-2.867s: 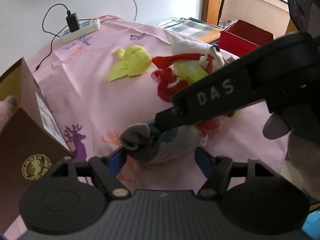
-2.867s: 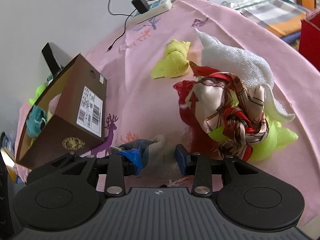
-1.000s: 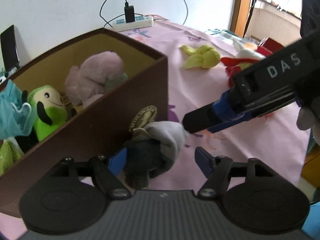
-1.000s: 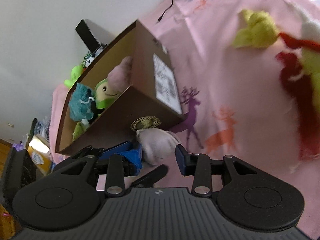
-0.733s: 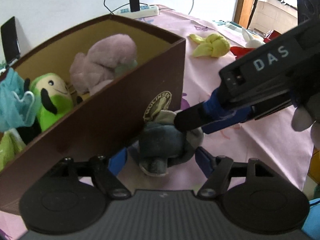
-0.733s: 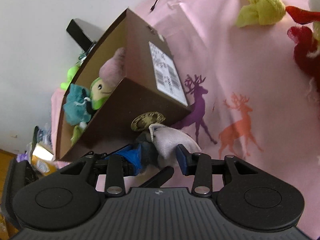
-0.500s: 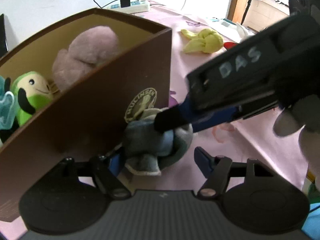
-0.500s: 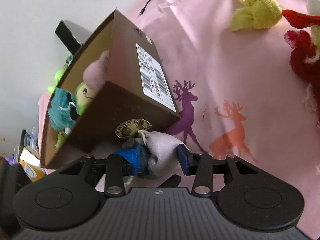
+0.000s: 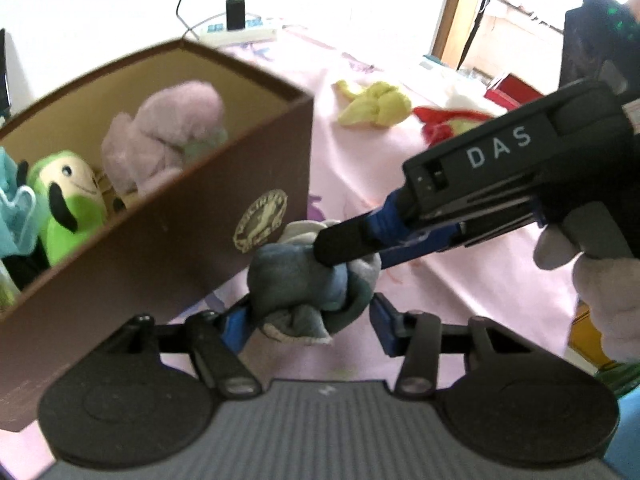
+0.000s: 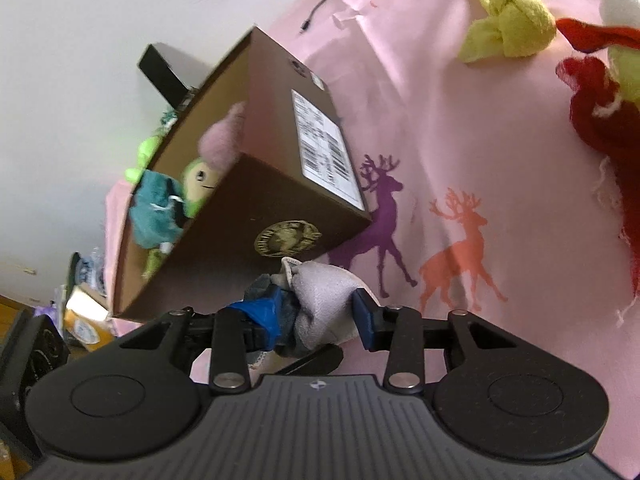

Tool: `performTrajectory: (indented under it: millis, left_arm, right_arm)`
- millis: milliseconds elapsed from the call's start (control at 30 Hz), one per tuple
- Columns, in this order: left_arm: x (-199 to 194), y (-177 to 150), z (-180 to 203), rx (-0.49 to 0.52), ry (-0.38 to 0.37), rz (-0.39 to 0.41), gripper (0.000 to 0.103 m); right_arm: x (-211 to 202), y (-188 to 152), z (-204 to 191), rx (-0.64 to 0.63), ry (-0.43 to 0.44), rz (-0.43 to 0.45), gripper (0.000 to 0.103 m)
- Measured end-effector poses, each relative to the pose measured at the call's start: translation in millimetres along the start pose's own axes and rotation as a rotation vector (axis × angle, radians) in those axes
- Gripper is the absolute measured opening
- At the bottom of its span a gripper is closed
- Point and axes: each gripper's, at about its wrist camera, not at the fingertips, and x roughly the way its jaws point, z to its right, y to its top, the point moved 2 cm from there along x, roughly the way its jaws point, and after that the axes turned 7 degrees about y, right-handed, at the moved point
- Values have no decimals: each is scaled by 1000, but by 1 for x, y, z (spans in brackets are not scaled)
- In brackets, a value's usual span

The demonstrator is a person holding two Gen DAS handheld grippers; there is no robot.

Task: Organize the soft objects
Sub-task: 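Lower the grey-white plush over the box opening with the right gripper, then open the right gripper to drop the grey-white plush into the box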

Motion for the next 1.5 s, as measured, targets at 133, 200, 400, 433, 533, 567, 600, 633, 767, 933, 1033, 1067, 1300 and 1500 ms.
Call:
performTrajectory:
  millis: [133,200,400,433,533,567,600,633,767,933,1033,1067,1300,1500]
  left_arm:
    - [-24,7,-7,1,1,60,50]
    - [-36,13,-8,-4,9,93,49]
    - [-70,39,-18,-32,15,200,49]
    - [-75,45,-19,-26,22,219,49]
    - [-81,62,-26,-15,48,268,49]
    - [-82,67,-29,-12,62,282,50]
    - [-83,72,-32,-10,76,294,50]
    - [-81,78,-35,-8,93,308,50]
    - [-66,98,-51,-19,140,327,50]
    - [-32,118,-68,-31,183,299,50]
    - [-7,126,-75,-19,220,255,50]
    - [1,128,-75,-15,229,235,50]
    - [39,125,-75,1,253,134,66]
    - [41,124,-84,-41,264,111,71]
  right_arm:
    - [-12,6,-15,-38,52,19,22]
    - [-17,9,-26,-70,80,33,22]
    - [-33,26,-55,-154,171,93,22]
    - [-34,29,-59,-166,183,105,22]
    - [-34,45,-73,-211,213,152,22]
    - [-33,51,-77,-230,217,168,22]
    - [-31,56,-80,-246,220,185,22]
    - [-28,62,-82,-258,222,202,22]
    - [-12,83,-89,-285,203,262,22]
    - [13,105,-90,-318,140,294,22]
    - [27,112,-90,-356,90,300,22]
    - [33,113,-92,-383,74,300,25]
    - [53,115,-92,-460,-27,296,25]
    - [47,119,-81,-361,-12,310,25]
